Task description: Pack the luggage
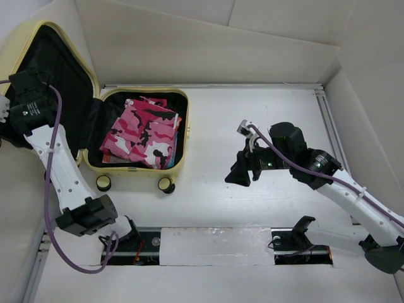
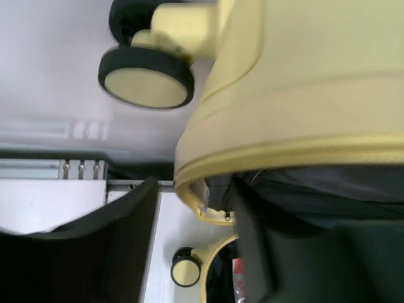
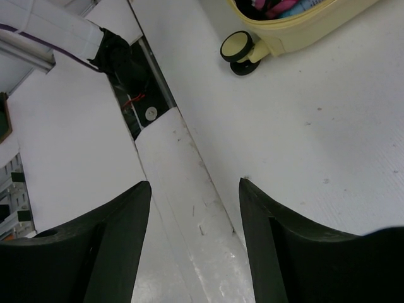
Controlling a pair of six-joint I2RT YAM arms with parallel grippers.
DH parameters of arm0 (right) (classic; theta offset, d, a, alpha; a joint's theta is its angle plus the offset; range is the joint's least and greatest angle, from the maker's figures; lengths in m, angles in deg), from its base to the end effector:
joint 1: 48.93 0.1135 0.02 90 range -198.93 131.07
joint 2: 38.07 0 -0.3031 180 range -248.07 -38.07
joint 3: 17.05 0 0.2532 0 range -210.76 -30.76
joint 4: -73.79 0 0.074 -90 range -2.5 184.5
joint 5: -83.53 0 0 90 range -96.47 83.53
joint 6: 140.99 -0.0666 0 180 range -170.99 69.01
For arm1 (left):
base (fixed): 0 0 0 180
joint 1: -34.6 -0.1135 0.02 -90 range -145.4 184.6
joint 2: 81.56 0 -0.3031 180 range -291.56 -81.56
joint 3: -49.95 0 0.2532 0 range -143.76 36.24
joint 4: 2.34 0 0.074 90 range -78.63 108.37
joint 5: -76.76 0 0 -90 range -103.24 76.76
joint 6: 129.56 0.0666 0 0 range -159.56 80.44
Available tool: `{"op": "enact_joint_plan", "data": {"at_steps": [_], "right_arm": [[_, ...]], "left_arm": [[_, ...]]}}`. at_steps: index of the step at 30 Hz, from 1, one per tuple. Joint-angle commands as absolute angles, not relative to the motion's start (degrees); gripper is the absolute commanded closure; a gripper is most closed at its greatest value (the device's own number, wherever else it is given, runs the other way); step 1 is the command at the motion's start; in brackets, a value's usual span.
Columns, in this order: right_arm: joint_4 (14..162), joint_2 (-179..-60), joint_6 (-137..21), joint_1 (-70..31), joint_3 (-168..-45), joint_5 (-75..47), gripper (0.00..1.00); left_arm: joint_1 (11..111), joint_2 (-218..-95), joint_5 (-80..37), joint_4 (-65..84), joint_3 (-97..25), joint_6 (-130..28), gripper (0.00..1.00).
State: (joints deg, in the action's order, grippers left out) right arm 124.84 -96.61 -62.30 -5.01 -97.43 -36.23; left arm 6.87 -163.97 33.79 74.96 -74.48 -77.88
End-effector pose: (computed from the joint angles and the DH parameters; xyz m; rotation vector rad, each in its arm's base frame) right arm 0.1297 0.1708 0.4019 -0.9380 1.9967 1.1058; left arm 0.2124 0.1667 0.5145 -1.4760 1.4397 0.7755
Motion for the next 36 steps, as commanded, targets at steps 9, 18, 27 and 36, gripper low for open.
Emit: {"op": "enact_joint_plan", "data": {"at_steps": [9,18,27,36], "right_arm": [[125.91,-96.34,-61.18,-4.46,-98.08,-33.63,0.36],[121.43,-100.10,-64.25,-4.46,-97.56,-35.47,0.36],[120.11,-104.87,-67.16,-3.84,-100.18,-31.54,0.35],[120.11,-105.39,-68.30,-3.84,-103.88,-23.96,0.43]], "left_arm": [[8.13,-165.17,29.75,72.64,-75.93,-79.55,1.00],[30.20,-130.75,-9.34,53.50,-41.26,-80.90,1.00],[30.82,-122.44,-56.51,55.07,-36.20,-63.52,0.00],[30.82,-129.62,-59.62,30.17,-41.60,-76.38,0.00]]}}
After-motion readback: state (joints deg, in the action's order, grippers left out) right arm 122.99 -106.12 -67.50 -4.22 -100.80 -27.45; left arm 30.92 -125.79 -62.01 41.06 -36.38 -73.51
